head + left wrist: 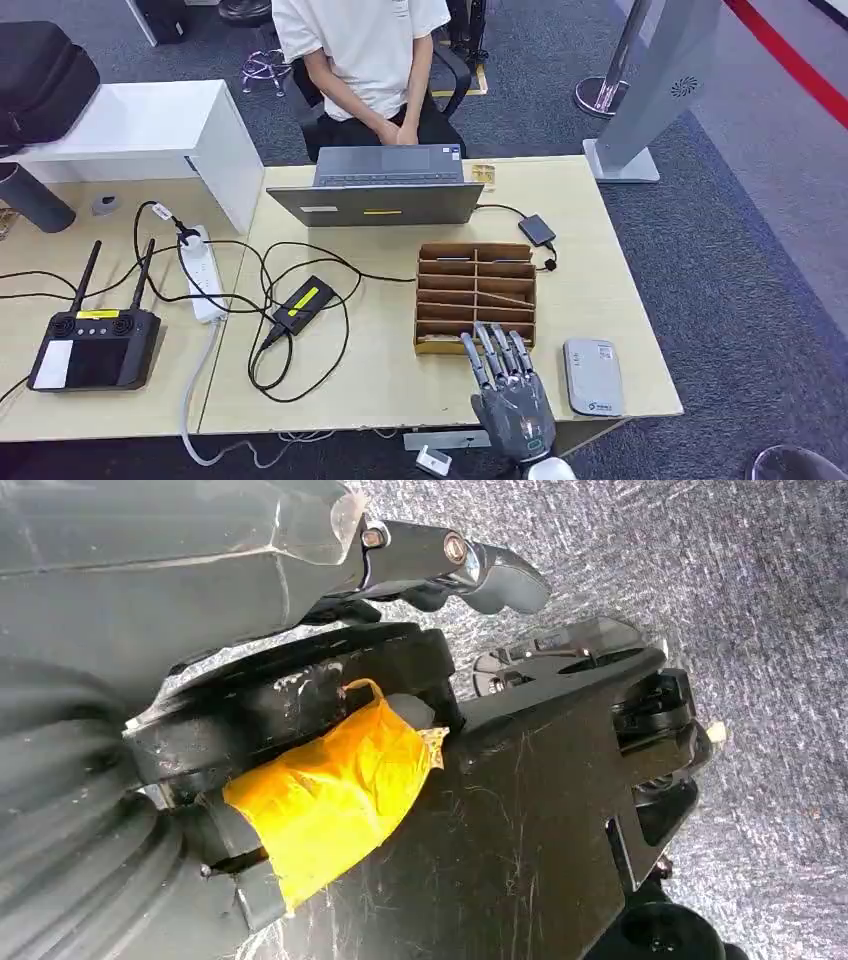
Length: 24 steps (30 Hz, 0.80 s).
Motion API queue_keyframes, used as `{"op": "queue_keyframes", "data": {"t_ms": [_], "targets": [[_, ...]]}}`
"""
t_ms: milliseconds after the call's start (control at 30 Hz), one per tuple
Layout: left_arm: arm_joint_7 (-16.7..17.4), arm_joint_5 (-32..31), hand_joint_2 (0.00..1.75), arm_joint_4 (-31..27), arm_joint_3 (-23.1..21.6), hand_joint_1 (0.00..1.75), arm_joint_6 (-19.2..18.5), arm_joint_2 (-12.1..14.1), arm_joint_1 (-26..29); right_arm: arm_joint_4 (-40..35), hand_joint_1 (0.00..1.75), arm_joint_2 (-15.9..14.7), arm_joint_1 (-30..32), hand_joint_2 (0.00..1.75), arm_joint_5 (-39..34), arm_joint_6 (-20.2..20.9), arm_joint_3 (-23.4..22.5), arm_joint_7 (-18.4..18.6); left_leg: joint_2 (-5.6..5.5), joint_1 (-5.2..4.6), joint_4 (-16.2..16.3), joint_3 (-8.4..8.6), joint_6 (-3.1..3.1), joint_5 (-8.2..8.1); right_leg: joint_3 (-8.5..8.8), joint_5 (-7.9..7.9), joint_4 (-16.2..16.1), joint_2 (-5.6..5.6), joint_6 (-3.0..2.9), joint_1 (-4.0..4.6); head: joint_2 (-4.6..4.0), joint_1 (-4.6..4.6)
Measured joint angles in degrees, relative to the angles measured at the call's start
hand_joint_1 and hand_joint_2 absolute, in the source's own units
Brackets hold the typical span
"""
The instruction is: Pass the card to the sensor for recognition and then transmit it.
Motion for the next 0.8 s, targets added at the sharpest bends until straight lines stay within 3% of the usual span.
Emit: {"op": "queue_keyframes", "data": {"t_ms": [233, 433, 800], "targets": [[0.28, -0.46, 1.75, 0.0, -0.15, 0.0, 0.0, 0.0, -0.04, 1.11, 0.0, 0.13, -1.1, 1.75, 0.0, 0.0, -2.71, 0.92, 0.0, -0.01, 0.01, 0.0, 0.0, 0.0, 0.01, 0.0, 0.0, 0.0, 0.0, -0.01, 0.0, 0.0], [0.39, -0.94, 1.75, 0.0, -0.37, 0.0, 0.0, 0.02, -0.12, 1.22, 0.0, 0.48, -2.39, 1.75, 0.0, -0.02, -6.12, -0.94, 0.0, -0.01, 0.01, 0.0, 0.0, 0.0, 0.01, 0.01, 0.0, 0.0, 0.0, 0.0, 0.0, 0.0], [0.42, -0.96, 1.75, 0.0, -0.39, 0.0, 0.0, 0.02, -0.13, 1.22, 0.0, 0.59, -2.47, 1.75, 0.0, -0.02, -6.46, -1.2, 0.0, -0.01, 0.01, 0.0, 0.0, 0.0, 0.01, 0.01, 0.0, 0.0, 0.0, 0.0, 0.0, 0.0]]}}
